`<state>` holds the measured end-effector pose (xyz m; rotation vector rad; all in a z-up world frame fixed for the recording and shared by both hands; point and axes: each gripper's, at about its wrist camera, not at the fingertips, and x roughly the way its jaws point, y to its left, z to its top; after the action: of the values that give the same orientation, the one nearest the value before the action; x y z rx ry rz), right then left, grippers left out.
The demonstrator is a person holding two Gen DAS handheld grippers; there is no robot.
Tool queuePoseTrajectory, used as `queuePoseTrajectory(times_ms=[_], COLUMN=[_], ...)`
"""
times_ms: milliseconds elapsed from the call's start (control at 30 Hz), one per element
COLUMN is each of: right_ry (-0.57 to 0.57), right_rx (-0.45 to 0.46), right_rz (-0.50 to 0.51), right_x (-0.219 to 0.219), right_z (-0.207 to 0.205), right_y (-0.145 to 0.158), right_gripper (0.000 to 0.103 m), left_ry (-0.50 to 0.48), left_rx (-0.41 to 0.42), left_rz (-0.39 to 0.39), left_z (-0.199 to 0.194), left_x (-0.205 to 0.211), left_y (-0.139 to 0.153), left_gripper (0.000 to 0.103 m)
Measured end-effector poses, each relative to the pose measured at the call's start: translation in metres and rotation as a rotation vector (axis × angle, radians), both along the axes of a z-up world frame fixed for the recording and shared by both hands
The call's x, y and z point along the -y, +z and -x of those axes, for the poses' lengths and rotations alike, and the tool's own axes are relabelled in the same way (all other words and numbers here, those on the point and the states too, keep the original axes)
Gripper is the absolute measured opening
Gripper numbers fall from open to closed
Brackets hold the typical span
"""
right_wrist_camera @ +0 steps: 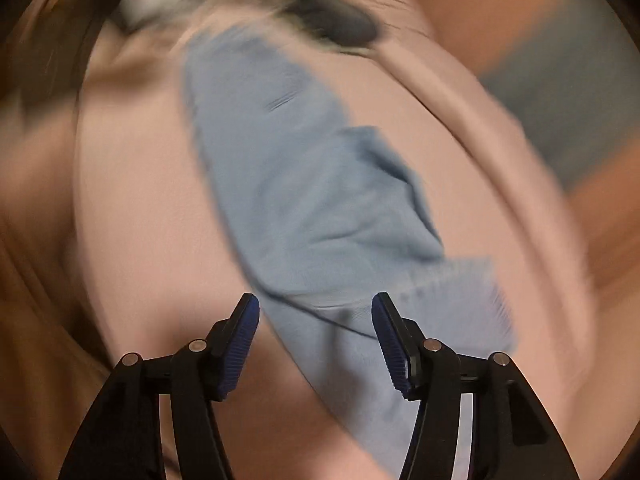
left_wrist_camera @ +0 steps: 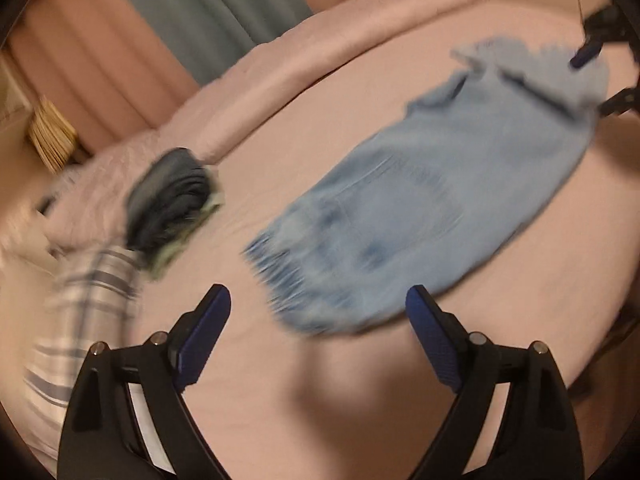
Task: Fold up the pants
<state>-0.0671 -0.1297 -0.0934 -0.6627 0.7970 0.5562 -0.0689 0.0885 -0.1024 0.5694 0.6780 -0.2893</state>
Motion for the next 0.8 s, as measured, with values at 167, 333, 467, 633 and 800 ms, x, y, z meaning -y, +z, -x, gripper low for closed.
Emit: queuePoseTrajectory(times_ms=[167, 333, 467, 633, 800], right_ry=[-0.409, -0.67, -0.781, -0.883, -0.872], right_rx=[-0.186, -0.271, -0.32, -0.357, -0.303], right_rz=[-0.298, -0.291, -0.295, -0.223, -0.115], right_x=[0.065, 0.089, 0.09, 0.083, 0.068], right_z=[-0.096, -0.188, -0.233, -0.272, -0.281], right_y=[0.035, 0.025, -0.003, -0.038, -0.043], right_gripper=[0.061, 0.061, 0.061, 0.061, 0.055], left_ry=[-0.132, -0.267, -0.304, -0.299, -0.286], left_rx=[-0.103, -0.256, -0.266, -0.351, -0.369], left_rz=[0.253, 0.424, 0.426, 0.427, 0.439], left_z=[-0.011, -0.025, -0.029, -0.035, -0.043], left_x=[0.081, 0.178, 0.225, 0.245, 0.247], left_y=[0.011, -0.001, -0.016, -0.042, -0.047], left_gripper=[0.09, 0.089, 0.088, 0.077, 0.058])
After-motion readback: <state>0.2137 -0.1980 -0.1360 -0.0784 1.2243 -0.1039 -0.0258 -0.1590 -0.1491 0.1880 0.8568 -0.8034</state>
